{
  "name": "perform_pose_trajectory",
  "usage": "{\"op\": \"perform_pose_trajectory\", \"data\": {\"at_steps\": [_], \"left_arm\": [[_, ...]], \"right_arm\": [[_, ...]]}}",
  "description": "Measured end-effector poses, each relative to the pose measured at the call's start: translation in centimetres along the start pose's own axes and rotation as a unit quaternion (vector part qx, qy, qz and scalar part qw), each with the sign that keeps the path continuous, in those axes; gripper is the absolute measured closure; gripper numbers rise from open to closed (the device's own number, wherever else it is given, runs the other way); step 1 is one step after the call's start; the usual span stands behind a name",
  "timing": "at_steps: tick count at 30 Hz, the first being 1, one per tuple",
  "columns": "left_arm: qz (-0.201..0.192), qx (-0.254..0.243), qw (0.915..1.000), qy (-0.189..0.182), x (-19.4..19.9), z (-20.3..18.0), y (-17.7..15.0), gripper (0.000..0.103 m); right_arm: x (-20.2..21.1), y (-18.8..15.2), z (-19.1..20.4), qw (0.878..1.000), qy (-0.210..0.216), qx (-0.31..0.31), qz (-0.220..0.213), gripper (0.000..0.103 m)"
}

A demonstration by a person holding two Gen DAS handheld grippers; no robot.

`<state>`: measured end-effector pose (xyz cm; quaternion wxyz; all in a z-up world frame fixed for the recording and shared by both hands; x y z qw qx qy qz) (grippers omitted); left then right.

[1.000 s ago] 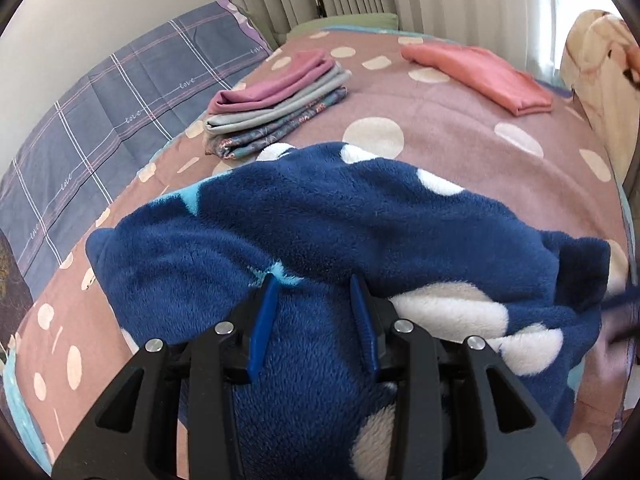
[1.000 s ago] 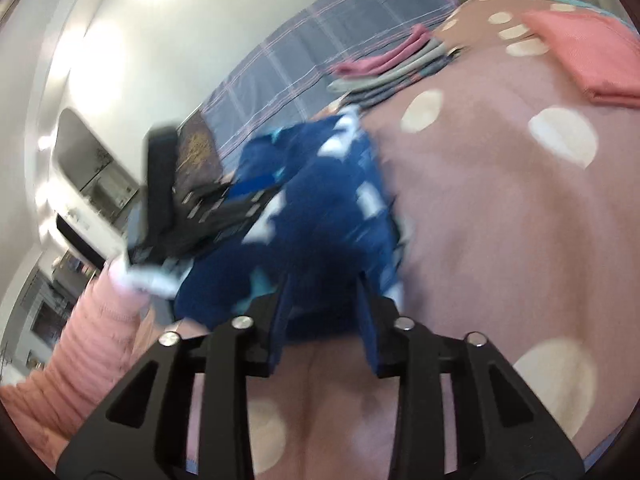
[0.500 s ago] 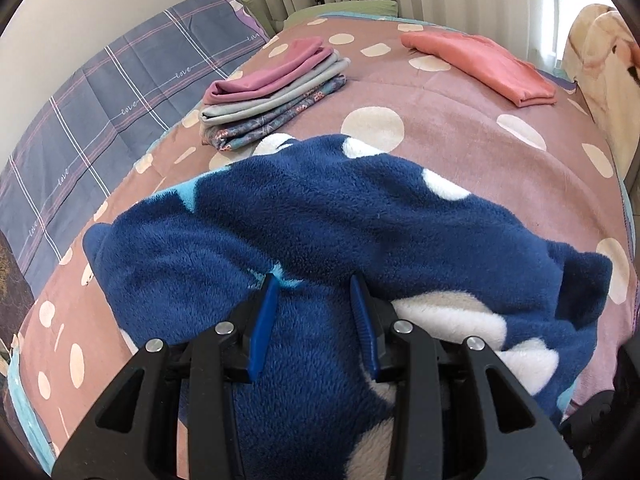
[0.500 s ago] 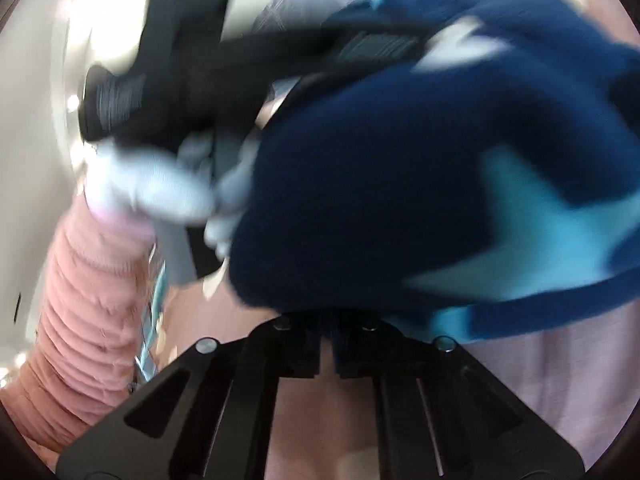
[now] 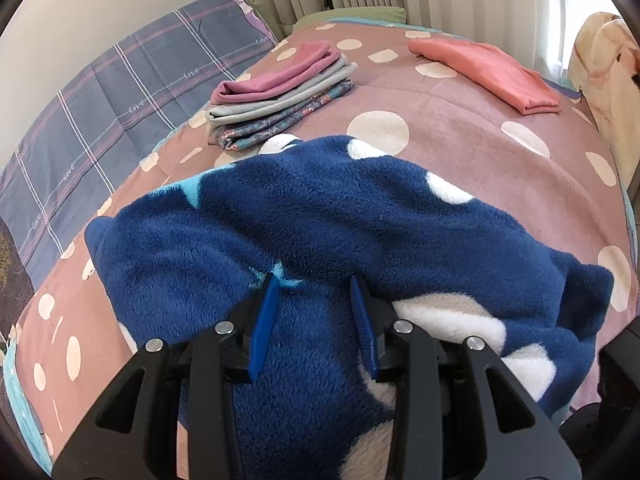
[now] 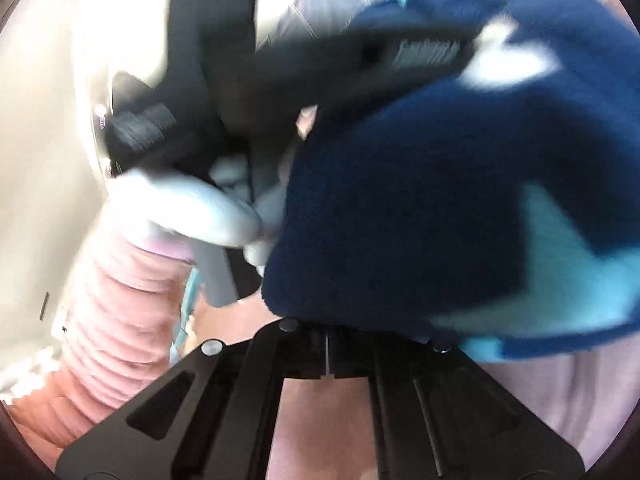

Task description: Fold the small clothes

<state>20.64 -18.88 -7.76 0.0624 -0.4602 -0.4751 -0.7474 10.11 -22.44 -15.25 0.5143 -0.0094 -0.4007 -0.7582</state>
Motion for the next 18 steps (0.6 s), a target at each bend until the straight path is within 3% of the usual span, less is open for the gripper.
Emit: {"op": "perform_pose_trajectory", "data": {"at_steps": [4,7,9,12,15,17,18], "left_arm": [[-0.009,0.009,0.9999,-0.001,0.1,0.0,-0.2,0.066],[-0.012,0.007,0.9999,0.001,0.1,-0.1,-0.2,0.066],[-0.016,0.009,0.9998,-0.001,0.2,0.1,-0.3,0.066],[-0.02,0.013,0.9997,-0.006,0.3,0.2,-0.4,0.066],[-0.027,0.024,0.9993,-0.014,0.5,0.5,-0.6,0.066],[-0.032,0.032,0.9988,-0.02,0.7,0.8,-0.7,0.066],[-0.036,0.039,0.9983,-0.025,0.8,1.0,-0.8,0.066]], "right_arm": [[1.2,-0.3,-1.3,0.999,0.035,-0.014,0.027,0.1],[3.9,-0.7,-0.2,0.999,-0.012,0.028,0.024,0.1],[5.7,-0.5,1.1,0.998,-0.02,0.061,0.012,0.1],[9.3,0.7,3.6,0.989,-0.069,0.124,-0.034,0.099],[12.0,2.7,3.8,0.977,-0.126,0.145,-0.098,0.088],[11.2,3.8,1.5,0.973,-0.182,0.106,-0.1,0.088],[10.1,3.8,-0.4,0.969,-0.218,0.087,-0.074,0.088]]}}
Point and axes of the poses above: each gripper's, at about its wrist camera, not at the fingertips, and x roughly against the way its jaws point, z to its left, y to its top, the point moved 1 cm from there along -x, roughly the way its jaws point, and after that the axes turned 11 degrees about x, right-handed, at the moved point
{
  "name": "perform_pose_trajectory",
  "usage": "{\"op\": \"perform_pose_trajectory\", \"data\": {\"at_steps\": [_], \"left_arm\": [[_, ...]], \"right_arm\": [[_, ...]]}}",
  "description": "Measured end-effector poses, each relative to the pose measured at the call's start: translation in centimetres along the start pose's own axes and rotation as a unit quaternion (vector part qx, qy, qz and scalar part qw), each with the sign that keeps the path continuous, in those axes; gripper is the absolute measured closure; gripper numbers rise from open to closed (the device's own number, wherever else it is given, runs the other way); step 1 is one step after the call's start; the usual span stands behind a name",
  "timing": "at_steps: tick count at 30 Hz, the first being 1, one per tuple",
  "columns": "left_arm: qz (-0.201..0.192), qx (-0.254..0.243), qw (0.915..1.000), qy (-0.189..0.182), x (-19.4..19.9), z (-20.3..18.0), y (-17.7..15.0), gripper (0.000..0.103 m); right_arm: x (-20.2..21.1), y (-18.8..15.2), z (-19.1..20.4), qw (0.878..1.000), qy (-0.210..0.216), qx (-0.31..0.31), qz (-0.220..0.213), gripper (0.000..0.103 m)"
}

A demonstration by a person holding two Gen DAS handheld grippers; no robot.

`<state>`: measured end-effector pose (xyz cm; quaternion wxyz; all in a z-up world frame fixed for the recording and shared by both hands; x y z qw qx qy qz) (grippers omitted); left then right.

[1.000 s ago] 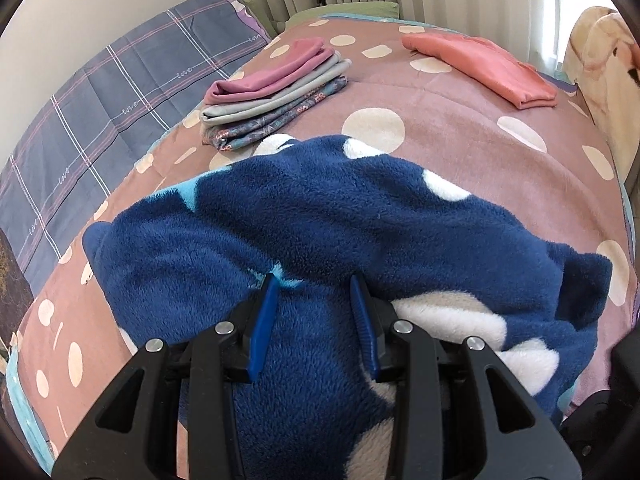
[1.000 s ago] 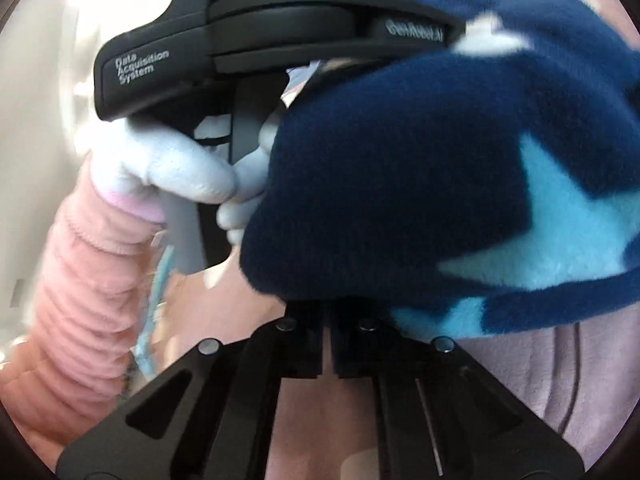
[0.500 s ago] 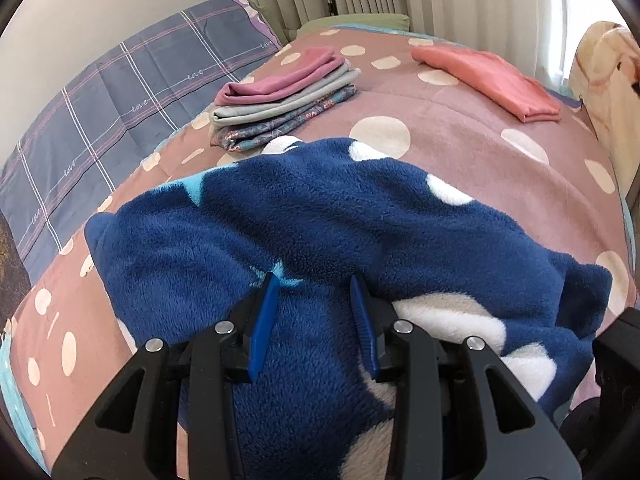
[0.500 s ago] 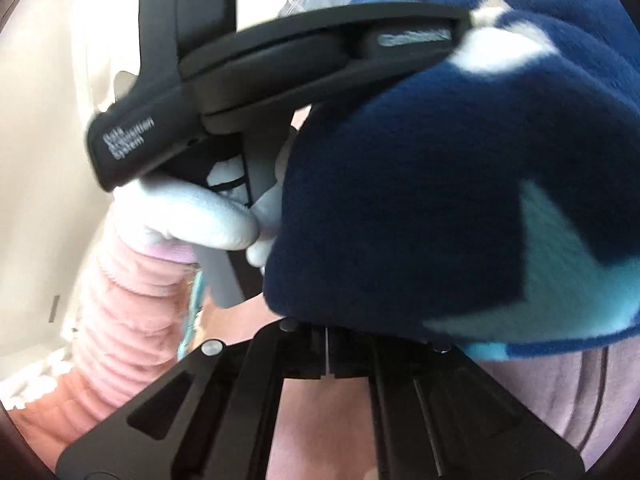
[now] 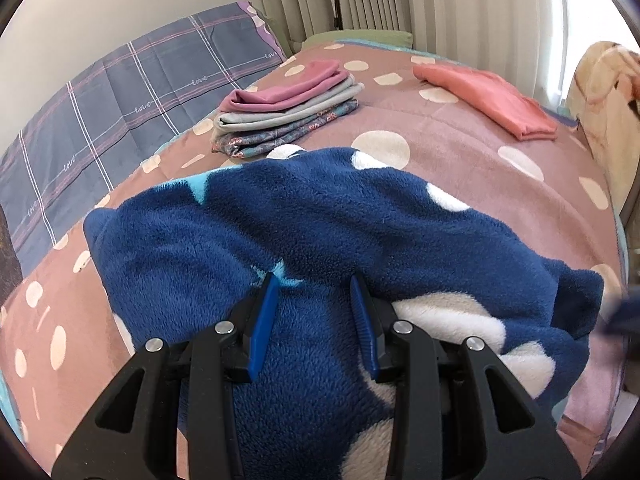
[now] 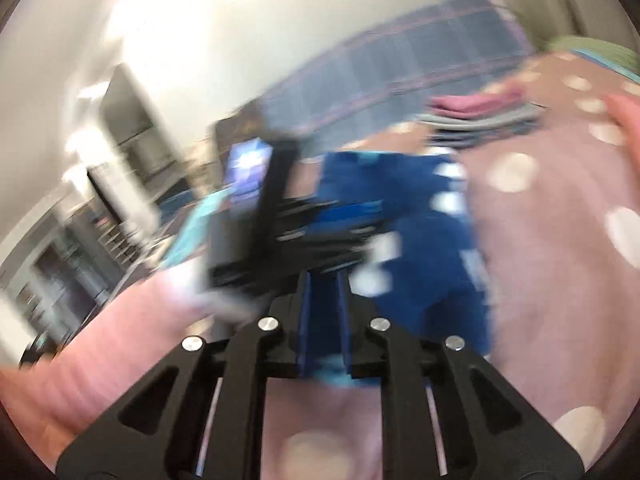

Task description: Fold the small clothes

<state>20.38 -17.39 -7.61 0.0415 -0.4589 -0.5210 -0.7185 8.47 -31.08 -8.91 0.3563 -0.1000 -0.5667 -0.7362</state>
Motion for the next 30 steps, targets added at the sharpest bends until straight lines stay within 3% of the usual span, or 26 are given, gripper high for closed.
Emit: {"op": "perform_pose_trajectory", "data": {"at_steps": [1,2,5,12,15,18,19,21,24,27,30], "left_arm": [[-0.003,0.005,1.0,-0.005,0.1,0.2,0.0,0.066],[-0.003,0.011,0.9999,-0.012,0.1,0.2,-0.1,0.066],[-0.01,0.01,0.9998,-0.013,0.3,0.1,-0.2,0.066],[-0.023,0.04,0.9968,-0.066,2.5,1.8,1.9,0.061],[-0.059,0.079,0.9943,-0.041,2.8,4.2,3.3,0.058],[0.01,0.085,0.9961,-0.021,-2.3,6.2,2.0,0.057],[0.011,0.083,0.9961,-0.026,-3.4,6.5,1.3,0.057],[0.01,0.134,0.9886,-0.067,-3.5,7.8,1.1,0.058],[0.011,0.111,0.9921,-0.056,-3.2,7.1,1.2,0.06],[0.01,0.123,0.9899,-0.07,-3.3,7.5,1.6,0.06],[0.004,0.127,0.9892,-0.073,-3.1,7.7,1.5,0.06]], "right_arm": [[-2.1,-0.9,-0.3,0.999,-0.027,-0.008,0.036,0.093],[-3.1,-1.7,-2.1,0.998,-0.013,-0.023,0.053,0.093],[-3.2,-2.9,-3.5,0.998,0.032,-0.046,0.023,0.094],[-3.1,-3.4,-1.7,0.999,-0.005,-0.015,0.039,0.094],[-2.9,-2.8,-1.9,0.999,-0.005,-0.012,0.04,0.094],[-2.7,-2.3,-1.7,0.999,-0.013,-0.001,0.047,0.094],[-2.8,-2.1,-1.4,0.999,-0.015,0.005,0.048,0.094],[-2.1,-2.0,-0.8,0.998,-0.03,0.022,0.057,0.094],[-0.7,0.5,0.3,0.996,-0.042,0.045,0.064,0.093],[0.6,3.9,1.7,0.994,-0.052,0.093,0.024,0.09],[-1.1,7.6,2.2,0.99,-0.063,0.126,-0.004,0.085]]}}
Point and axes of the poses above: each gripper's, at about its wrist camera, not at the fingertips, and x roughly against the way its jaws point, z to its left, y to its top, the point moved 1 cm from there along -x, roughly the way its jaws point, and after that the axes turned 11 degrees about x, right-handed, at the moved point
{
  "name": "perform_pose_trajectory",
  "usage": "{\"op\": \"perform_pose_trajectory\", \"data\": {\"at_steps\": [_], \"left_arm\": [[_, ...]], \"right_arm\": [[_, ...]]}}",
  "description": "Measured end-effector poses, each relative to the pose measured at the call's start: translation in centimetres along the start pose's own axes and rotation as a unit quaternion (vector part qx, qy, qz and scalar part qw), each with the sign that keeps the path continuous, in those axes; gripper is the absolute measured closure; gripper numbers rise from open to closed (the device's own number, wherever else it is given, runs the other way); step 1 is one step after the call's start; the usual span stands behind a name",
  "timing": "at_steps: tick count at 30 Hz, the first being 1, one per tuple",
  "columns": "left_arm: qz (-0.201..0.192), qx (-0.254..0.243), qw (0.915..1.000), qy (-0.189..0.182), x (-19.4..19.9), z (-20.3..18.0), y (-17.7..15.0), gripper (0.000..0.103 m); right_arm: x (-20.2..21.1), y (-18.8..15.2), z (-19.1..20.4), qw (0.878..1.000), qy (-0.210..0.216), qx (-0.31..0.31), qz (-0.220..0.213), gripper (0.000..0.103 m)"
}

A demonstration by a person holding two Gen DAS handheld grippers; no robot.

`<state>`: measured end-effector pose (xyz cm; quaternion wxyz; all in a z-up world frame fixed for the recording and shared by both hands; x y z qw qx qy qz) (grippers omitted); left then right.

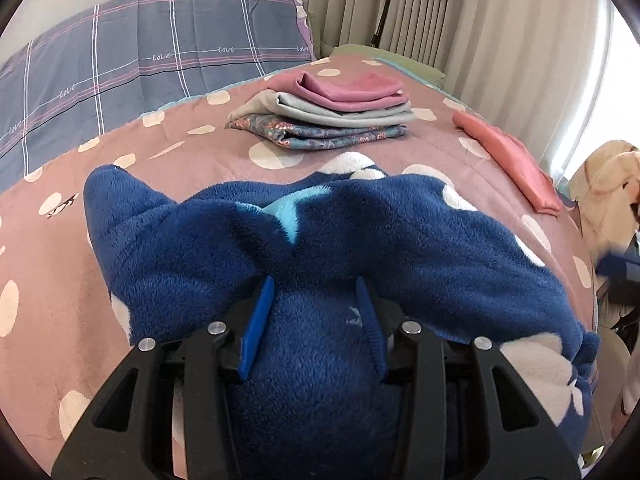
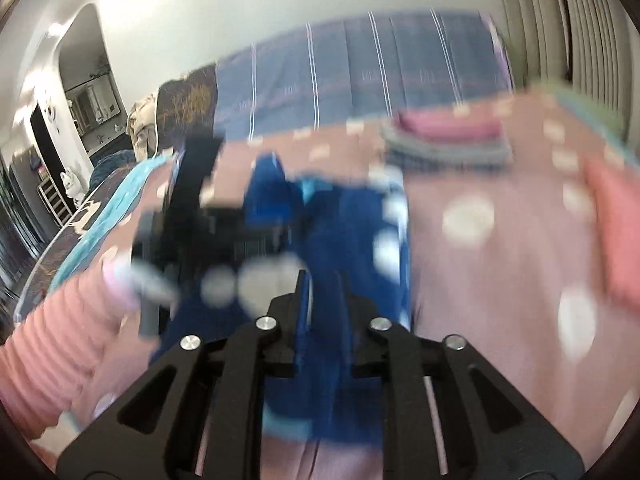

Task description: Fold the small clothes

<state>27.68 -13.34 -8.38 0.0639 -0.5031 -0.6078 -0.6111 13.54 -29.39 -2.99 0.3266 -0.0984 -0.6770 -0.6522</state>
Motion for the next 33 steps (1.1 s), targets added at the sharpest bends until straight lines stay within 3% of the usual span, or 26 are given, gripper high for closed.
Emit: {"op": "perform_pose_trajectory", "data": {"at_steps": [2,3,5,7,8,11,13,17,20,23,25,27,32,33], "left_arm": [[-0.007,-0.002,1.0,0.0,0.5,0.1,-0.1,0.059],[-0.014,0.006,0.9999,-0.005,1.3,0.6,0.1,0.059],[-0.026,0.028,0.9991,-0.017,2.5,1.7,0.8,0.059],[-0.056,0.063,0.9965,-0.006,3.5,3.8,2.1,0.059],[-0.062,0.081,0.9948,-0.007,3.6,4.8,2.8,0.068],[-0.046,0.121,0.9913,-0.024,1.9,6.6,4.2,0.081],[0.0,0.055,0.9982,0.024,-2.9,6.6,3.5,0.099],[-0.007,0.102,0.9948,-0.003,-3.5,7.5,3.0,0.099],[-0.005,0.045,0.9988,0.022,-1.6,5.8,3.2,0.1],[-0.037,0.036,0.9987,-0.005,2.4,5.2,4.0,0.096],[-0.075,0.024,0.9968,-0.008,5.2,4.8,4.5,0.093],[-0.087,0.024,0.9959,-0.002,6.1,4.9,5.2,0.092],[-0.05,0.043,0.9971,0.037,2.4,6.8,5.9,0.09],[-0.026,0.047,0.9965,0.065,0.2,7.8,5.2,0.089]], "right_arm": [[-3.1,-0.1,-0.1,0.999,0.0,0.007,0.042,0.084],[-6.4,-1.6,-0.4,0.995,-0.004,0.012,0.099,0.084],[-7.6,-3.5,-0.9,0.997,0.007,-0.003,0.077,0.086],[-6.8,-3.6,-0.8,0.997,0.002,0.003,0.071,0.086],[-6.5,-3.5,-0.6,0.997,-0.001,0.01,0.071,0.086],[-6.8,-3.6,-0.5,0.997,-0.004,0.013,0.073,0.086],[-7.0,-3.5,-0.7,0.997,0.0,0.011,0.076,0.086],[-6.7,-3.6,-0.7,0.997,0.0,0.009,0.071,0.086],[-6.5,-3.2,-0.7,0.997,0.01,0.025,0.078,0.086],[-4.8,-1.2,-1.3,0.996,0.02,0.016,0.088,0.084],[-3.1,0.8,-1.5,0.998,0.009,0.031,0.058,0.082],[-2.2,2.9,-1.5,0.998,-0.012,0.053,0.037,0.074],[-6.9,6.3,-2.8,0.998,0.009,0.039,0.057,0.072],[-8.5,6.1,-3.2,0.997,0.004,0.04,0.07,0.072]]}}
Point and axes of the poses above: each gripper's, at about its wrist camera, not at the fingertips, and x roughly against the way its jaws point, z to its left, y to its top, the point moved 1 cm from there along -x, roughly the way its jaws point, and after that the axes turned 11 degrees about x, right-handed, at the moved point
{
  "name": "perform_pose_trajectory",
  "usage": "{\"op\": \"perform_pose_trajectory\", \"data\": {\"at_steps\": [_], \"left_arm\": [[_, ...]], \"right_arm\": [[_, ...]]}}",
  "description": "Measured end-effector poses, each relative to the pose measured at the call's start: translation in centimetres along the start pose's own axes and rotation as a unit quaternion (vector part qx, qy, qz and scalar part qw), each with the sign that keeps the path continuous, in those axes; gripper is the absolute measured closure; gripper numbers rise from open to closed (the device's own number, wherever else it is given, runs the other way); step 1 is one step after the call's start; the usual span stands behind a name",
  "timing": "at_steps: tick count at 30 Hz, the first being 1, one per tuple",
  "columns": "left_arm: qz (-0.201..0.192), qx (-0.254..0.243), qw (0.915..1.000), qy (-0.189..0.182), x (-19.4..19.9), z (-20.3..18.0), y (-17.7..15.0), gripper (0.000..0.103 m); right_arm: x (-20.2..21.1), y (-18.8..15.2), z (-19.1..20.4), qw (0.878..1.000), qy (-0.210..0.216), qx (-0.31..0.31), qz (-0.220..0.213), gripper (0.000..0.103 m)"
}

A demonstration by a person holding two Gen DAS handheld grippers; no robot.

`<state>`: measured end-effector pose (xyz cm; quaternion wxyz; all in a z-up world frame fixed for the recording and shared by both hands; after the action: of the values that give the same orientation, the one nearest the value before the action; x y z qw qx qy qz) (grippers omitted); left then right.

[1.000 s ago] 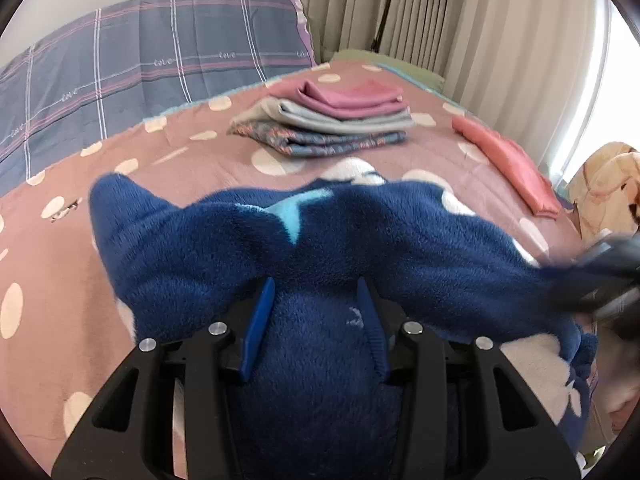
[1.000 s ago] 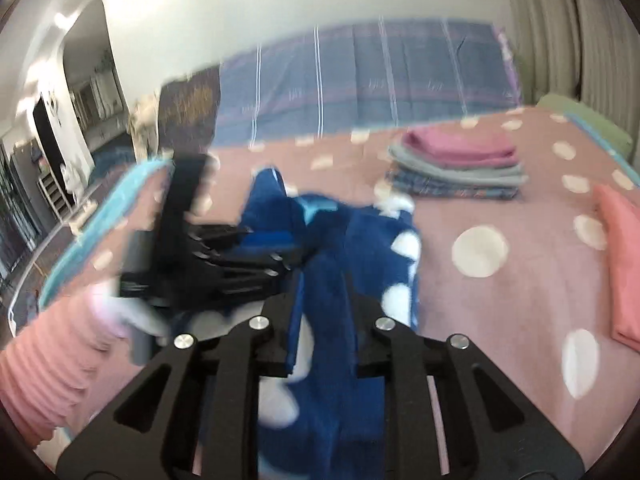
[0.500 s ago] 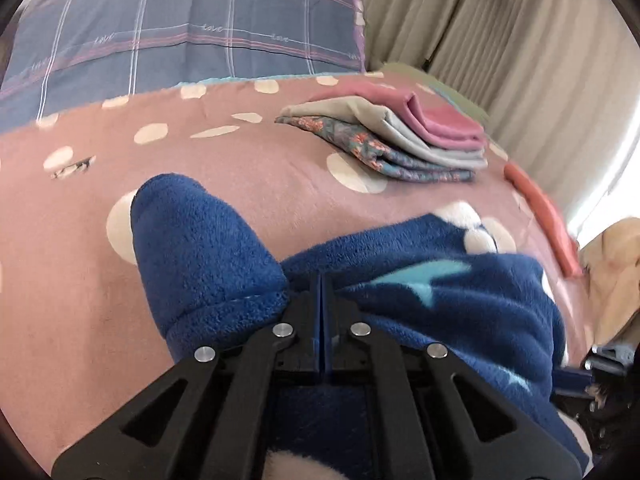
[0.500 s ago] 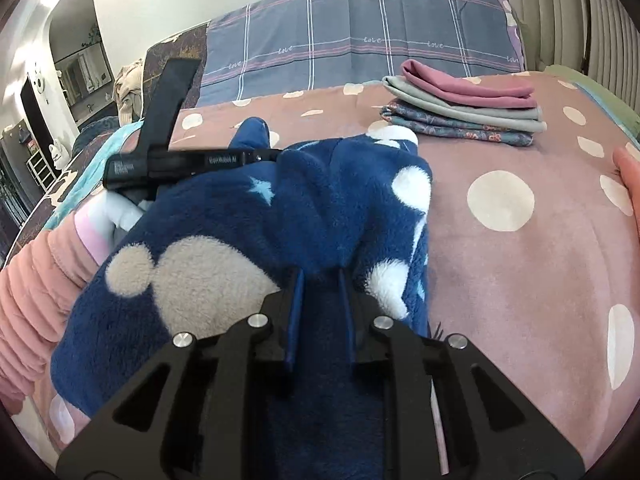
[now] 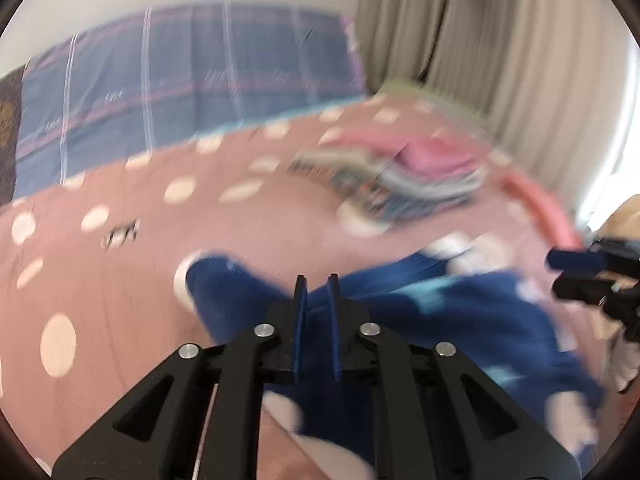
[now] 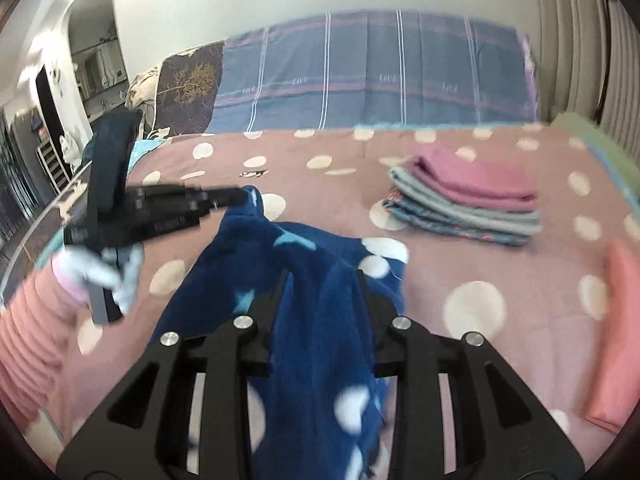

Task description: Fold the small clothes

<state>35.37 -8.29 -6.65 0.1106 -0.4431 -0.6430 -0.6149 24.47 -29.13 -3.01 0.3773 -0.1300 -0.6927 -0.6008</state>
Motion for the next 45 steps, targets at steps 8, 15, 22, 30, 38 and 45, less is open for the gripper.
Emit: {"op": "perform_pose_trajectory", "data": {"at_steps": [8,15,22,30,38,45], "left_arm": [[0.004,-0.011,0.9993,0.037,-3.7,-0.1,-1.4,0.089],[-0.044,0.006,0.9988,0.017,3.1,-0.6,-1.7,0.083],[-0.064,-0.089,0.9859,-0.126,14.1,-5.6,-9.8,0.069],[-0.019,-0.132,0.9889,-0.065,10.7,-10.3,-15.6,0.066],[-0.029,-0.127,0.9903,-0.05,10.9,-10.1,-15.5,0.066],[-0.022,-0.123,0.9915,-0.034,11.1,-10.8,-15.8,0.066]], "right_arm": [[-8.9,-3.8,-2.0,0.997,-0.028,-0.011,0.069,0.072],[-4.1,-3.1,-0.8,0.995,-0.088,0.021,0.036,0.063],[7.2,-8.5,1.8,0.999,0.004,-0.022,-0.033,0.064],[4.4,-14.4,5.5,0.999,-0.005,-0.032,0.032,0.063],[9.9,-15.7,4.6,0.996,-0.021,-0.09,-0.012,0.063],[10.8,-18.2,5.7,0.993,0.014,-0.118,-0.01,0.062]]}}
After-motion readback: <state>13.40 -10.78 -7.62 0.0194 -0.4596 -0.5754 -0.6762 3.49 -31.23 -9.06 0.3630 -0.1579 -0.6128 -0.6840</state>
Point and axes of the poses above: each gripper's, at about its wrist camera, not at the fingertips, and x roughly against the way its jaws point, z to its left, y to its top, the point moved 1 cm from there along -x, roughly the way its jaws point, and after that the axes turned 11 degrees about x, right-handed, at the moved point
